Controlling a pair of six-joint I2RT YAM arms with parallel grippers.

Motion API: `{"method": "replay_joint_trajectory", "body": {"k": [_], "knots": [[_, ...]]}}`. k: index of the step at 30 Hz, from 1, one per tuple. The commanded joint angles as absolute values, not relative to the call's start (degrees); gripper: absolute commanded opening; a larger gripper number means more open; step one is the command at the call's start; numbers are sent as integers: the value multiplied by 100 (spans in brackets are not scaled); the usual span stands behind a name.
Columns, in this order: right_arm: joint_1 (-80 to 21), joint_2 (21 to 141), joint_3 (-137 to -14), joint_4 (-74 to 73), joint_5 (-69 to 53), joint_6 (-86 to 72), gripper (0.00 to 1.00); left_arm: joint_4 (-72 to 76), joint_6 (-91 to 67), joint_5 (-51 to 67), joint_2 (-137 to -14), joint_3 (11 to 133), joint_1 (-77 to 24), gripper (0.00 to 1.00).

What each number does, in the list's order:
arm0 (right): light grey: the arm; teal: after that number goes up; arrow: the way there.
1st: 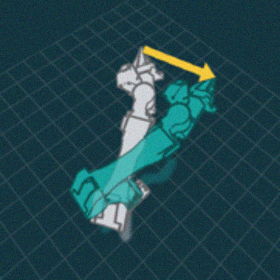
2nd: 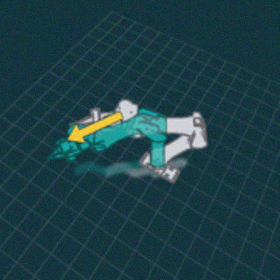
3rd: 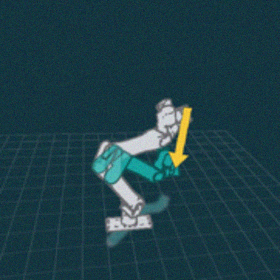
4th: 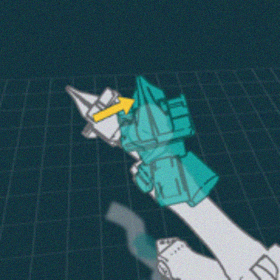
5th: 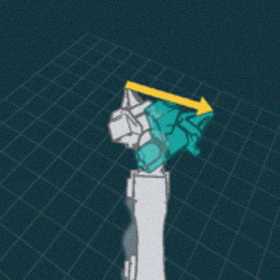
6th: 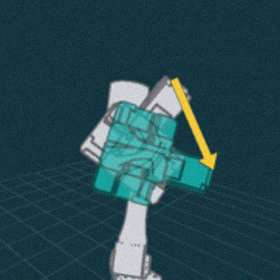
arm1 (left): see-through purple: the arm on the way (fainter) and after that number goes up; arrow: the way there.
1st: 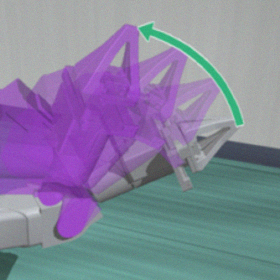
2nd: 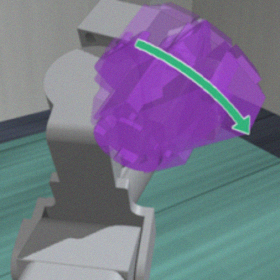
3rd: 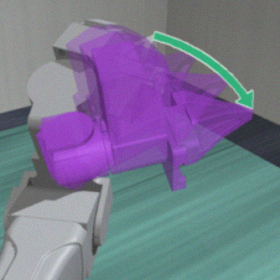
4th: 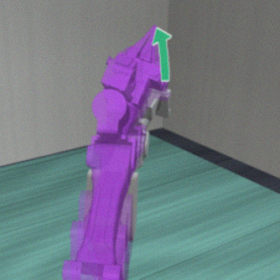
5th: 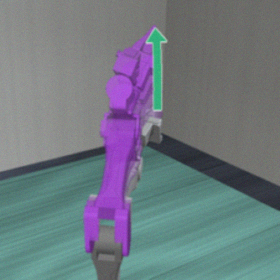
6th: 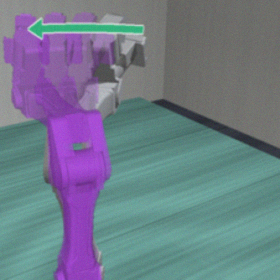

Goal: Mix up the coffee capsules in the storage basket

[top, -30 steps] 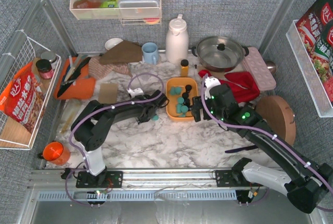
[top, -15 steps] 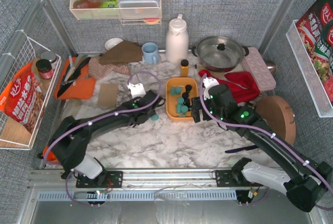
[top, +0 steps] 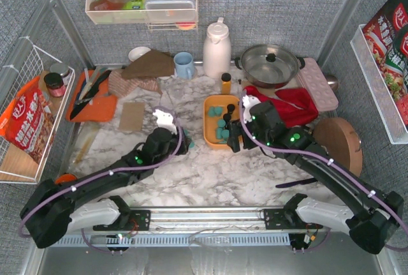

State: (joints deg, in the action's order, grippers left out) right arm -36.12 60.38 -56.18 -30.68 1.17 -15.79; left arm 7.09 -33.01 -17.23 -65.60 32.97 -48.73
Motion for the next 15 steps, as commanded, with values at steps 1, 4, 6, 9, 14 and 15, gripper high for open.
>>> {"method": "replay_joint_trajectory", "body": {"k": [1,4,6,9,14,15], "knots": [[-3772,6135,-5907,-3032,44,-1708,81,2484,-2347,-577,-6091,2676,-4930,35],[-3954,6238,-6016,-3041,81,-1743,80,3409,-1903,-94,-5741,2175,-4971,32],[-4086,6293,-6074,-3033,108,-1780,80,4077,-1606,115,-5504,1833,-4969,32],[-4342,6402,-6127,-2941,123,-1885,80,4771,-1212,460,-5226,1408,-4975,31],[-4781,6694,-6191,-2541,52,-2161,80,6073,-562,1487,-5028,767,-4991,33],[-4867,6769,-6214,-2461,41,-2215,80,6367,-445,1626,-5042,624,-4989,33]]}}
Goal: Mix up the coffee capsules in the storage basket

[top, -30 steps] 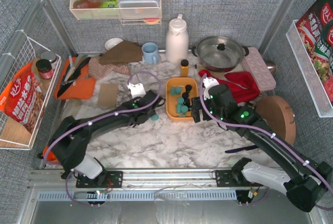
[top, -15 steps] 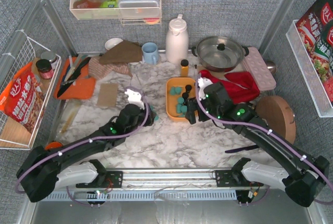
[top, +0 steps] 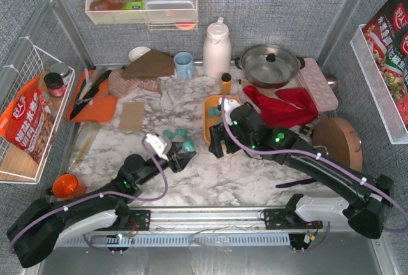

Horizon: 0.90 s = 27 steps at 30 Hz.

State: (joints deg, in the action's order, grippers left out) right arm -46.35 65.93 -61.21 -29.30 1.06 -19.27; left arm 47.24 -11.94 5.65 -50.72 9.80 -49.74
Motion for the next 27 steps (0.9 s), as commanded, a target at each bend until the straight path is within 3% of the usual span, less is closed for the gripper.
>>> {"method": "replay_joint_trajectory", "body": {"k": [1,21,27], "knots": [[-4948,6828,-6252,-2393,36,-2287,80,6535,-349,1699,-5057,541,-4986,33],[-5606,7362,-6229,-1458,-246,-3056,80,5962,611,1988,-5124,804,-5067,27],[-5615,7507,-6166,-1275,-306,-3145,75,5938,606,2071,-5150,883,-5145,26]]}}
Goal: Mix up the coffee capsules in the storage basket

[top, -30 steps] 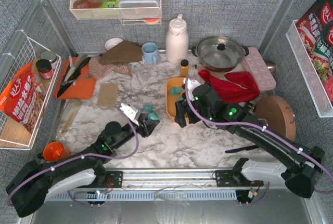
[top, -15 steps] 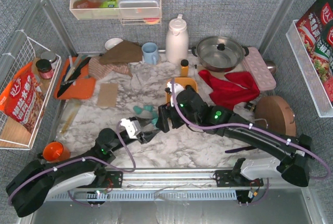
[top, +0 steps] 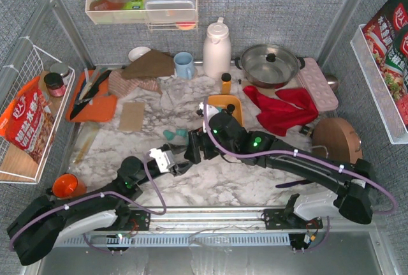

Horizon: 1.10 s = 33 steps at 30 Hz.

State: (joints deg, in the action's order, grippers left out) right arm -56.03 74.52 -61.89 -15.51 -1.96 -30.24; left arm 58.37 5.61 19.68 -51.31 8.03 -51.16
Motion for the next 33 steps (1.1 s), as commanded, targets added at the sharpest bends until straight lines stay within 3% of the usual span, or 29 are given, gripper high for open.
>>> {"method": "replay_joint_trajectory", "body": {"k": [1,6,9,13,16,17,18,33], "knots": [[-5614,7526,-6165,-1260,-314,-3154,74,5927,606,2076,-5162,894,-5149,27],[-5623,7560,-6176,-1248,-355,-3162,61,5760,637,2051,-5194,1003,-5175,28],[-5619,7543,-6158,-1262,-318,-3193,42,5660,659,1953,-5203,1046,-5177,37],[-5622,7507,-6130,-1278,-246,-3218,15,5528,668,1901,-5211,1095,-5177,57],[-5618,7484,-6121,-1307,-197,-3221,3,5470,668,1872,-5204,1100,-5179,82],[-5616,7480,-6123,-1317,-178,-3223,2,5453,661,1872,-5196,1101,-5179,97],[-5623,7480,-6126,-1326,-164,-3213,1,5433,659,1872,-5182,1100,-5177,99],[-5593,7294,-6368,-2023,784,-2689,0,3846,305,1062,-4316,1204,-5177,99]]}}
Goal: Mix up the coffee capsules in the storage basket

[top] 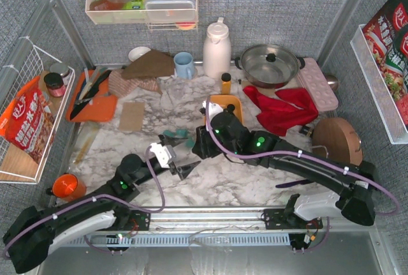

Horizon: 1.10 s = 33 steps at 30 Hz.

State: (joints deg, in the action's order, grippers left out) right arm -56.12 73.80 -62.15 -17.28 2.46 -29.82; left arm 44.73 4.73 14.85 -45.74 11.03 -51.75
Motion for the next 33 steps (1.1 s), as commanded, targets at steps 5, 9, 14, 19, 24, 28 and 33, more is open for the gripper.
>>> {"method": "replay_joint_trajectory", "body": {"k": [5,9,14,19,24,28,33], "knots": [[-5553,7210,-6518,-2287,1296,-2400,0,3031,49,521,-3859,1389,-5181,99],[-5515,7207,-6659,-2528,1777,-2123,0,1953,-539,-350,-3676,1944,-5181,99],[-5448,7217,-6805,-2728,2416,-1610,0,106,-1465,-1786,-3915,2989,-5177,99],[-5165,7311,-6755,-2630,2870,-1062,0,-1746,-1915,-2381,-4470,4099,-5178,99],[-4769,7509,-6713,-2500,2881,-920,0,-2032,-2056,-2508,-4557,4156,-5177,99],[-4472,7682,-6615,-2221,2674,-959,0,-2202,-2523,-2982,-4396,4053,-5168,99],[-4080,8074,-6459,-1813,2182,-1179,0,-2303,-2557,-3183,-4025,3927,-5168,99]]}}
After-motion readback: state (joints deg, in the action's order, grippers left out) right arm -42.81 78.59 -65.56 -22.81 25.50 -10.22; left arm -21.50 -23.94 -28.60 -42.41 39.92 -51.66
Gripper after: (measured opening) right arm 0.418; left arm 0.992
